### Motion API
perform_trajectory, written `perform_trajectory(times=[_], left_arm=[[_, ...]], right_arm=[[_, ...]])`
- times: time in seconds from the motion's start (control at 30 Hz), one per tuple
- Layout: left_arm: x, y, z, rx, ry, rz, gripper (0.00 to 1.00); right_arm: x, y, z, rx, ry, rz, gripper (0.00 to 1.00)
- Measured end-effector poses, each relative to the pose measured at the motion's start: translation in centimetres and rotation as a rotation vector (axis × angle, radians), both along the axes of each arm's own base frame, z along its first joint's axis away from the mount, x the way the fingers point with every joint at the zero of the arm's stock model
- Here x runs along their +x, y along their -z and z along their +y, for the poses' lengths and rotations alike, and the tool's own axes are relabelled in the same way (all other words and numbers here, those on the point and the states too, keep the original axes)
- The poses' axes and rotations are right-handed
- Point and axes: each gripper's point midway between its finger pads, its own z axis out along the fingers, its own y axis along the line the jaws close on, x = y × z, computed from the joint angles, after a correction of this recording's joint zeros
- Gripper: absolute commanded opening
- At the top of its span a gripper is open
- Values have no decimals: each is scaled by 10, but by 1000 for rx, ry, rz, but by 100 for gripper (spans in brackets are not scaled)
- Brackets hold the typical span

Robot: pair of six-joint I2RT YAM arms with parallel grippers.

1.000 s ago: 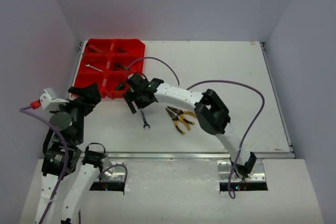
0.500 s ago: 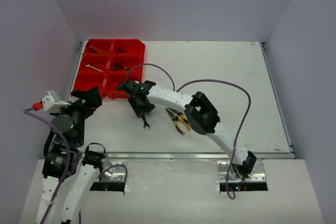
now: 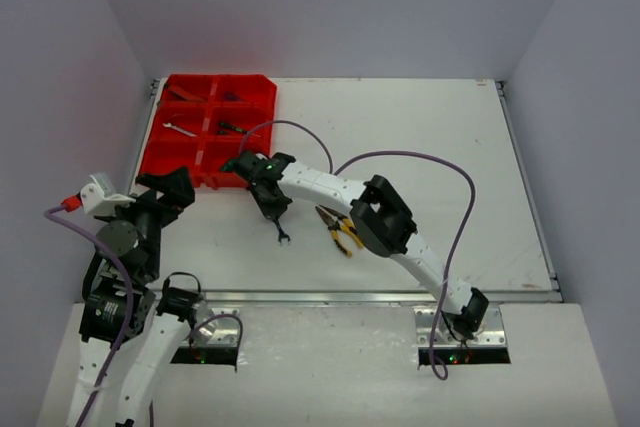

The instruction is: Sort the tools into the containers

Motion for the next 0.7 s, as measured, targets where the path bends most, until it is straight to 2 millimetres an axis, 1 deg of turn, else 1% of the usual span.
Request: perform_trajectory(times=[0.17, 0.27, 0.37, 0.4, 0.47, 0.57, 0.63, 0.7], left_arm=[[1, 2, -5, -2, 29, 2, 100], [6, 9, -15, -13, 75, 11, 100], [14, 26, -29, -49, 136, 30, 100], [18, 35, -35, -66, 162, 41, 100], [26, 61, -49, -101, 218, 86, 100], [37, 115, -69, -165, 289, 200, 100], [38, 155, -81, -214, 327, 295, 100], [35, 182, -89, -259, 353, 353, 100]], right_arm=[[-8, -2, -10, 28, -24, -13, 0], [-24, -4, -35, 8, -56, -7, 0], [-33, -7, -53, -13, -83, -17, 0], [-34, -9, -57, -15, -89, -27, 0], [-34, -14, -60, -4, -100, -50, 0], [-32, -25, -61, 32, -109, -87, 0], [-33, -34, -62, 55, -112, -107, 0], [-34, -42, -64, 73, -114, -125, 0]])
